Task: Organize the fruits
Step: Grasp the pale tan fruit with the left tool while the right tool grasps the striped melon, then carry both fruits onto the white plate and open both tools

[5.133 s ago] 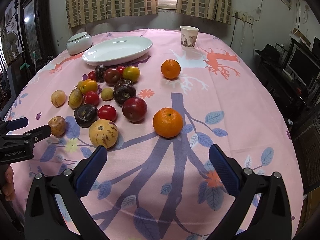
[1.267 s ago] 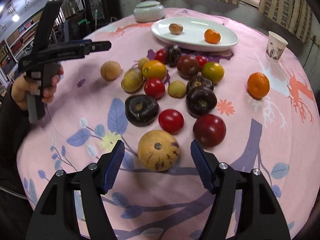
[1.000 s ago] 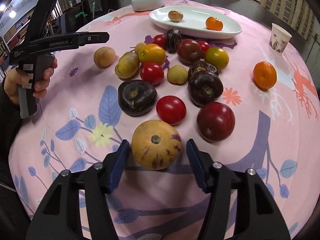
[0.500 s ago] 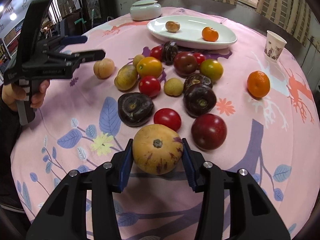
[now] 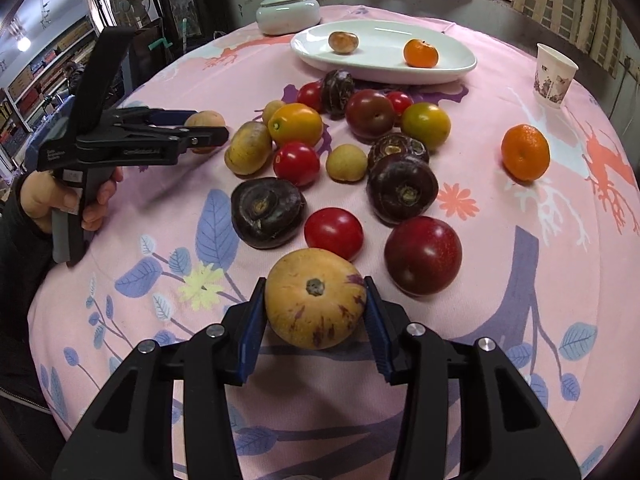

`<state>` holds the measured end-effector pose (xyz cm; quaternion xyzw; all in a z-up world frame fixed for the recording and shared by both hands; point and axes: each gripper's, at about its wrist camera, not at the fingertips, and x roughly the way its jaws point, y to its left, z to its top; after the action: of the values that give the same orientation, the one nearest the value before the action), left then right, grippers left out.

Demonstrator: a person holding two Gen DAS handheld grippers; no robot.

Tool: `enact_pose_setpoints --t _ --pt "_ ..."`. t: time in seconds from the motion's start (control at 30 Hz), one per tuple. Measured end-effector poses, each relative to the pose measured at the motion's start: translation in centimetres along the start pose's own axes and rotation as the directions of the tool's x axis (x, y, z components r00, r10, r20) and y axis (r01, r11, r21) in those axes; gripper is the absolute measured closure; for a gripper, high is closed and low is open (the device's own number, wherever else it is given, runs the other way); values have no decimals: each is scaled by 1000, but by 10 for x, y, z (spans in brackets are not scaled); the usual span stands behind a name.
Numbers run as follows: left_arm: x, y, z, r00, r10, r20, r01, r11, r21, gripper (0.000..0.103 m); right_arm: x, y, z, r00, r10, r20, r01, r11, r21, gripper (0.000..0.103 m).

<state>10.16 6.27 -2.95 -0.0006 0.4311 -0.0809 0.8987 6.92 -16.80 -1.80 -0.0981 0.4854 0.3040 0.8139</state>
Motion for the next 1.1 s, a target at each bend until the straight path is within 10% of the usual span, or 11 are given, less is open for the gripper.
enact_pose_setpoints --t 0.03,0.63,0.87,1.1 --pt "-1 -3 1 1000 -21 4 21 1000 9 61 -1 0 0 1000 6 2 -6 1000 1 57" --pt "-60 -12 25 993 -49 107 54 998 -40 61 -44 -9 19 982 -112 155 97 990 102 57" --pt "-53 -10 89 989 -52 139 66 993 -96 61 -65 -27 97 961 -162 224 161 987 25 57" --pt "16 -10 139 992 -74 105 89 984 -151 61 -1 -66 174 975 -134 178 125 990 63 57"
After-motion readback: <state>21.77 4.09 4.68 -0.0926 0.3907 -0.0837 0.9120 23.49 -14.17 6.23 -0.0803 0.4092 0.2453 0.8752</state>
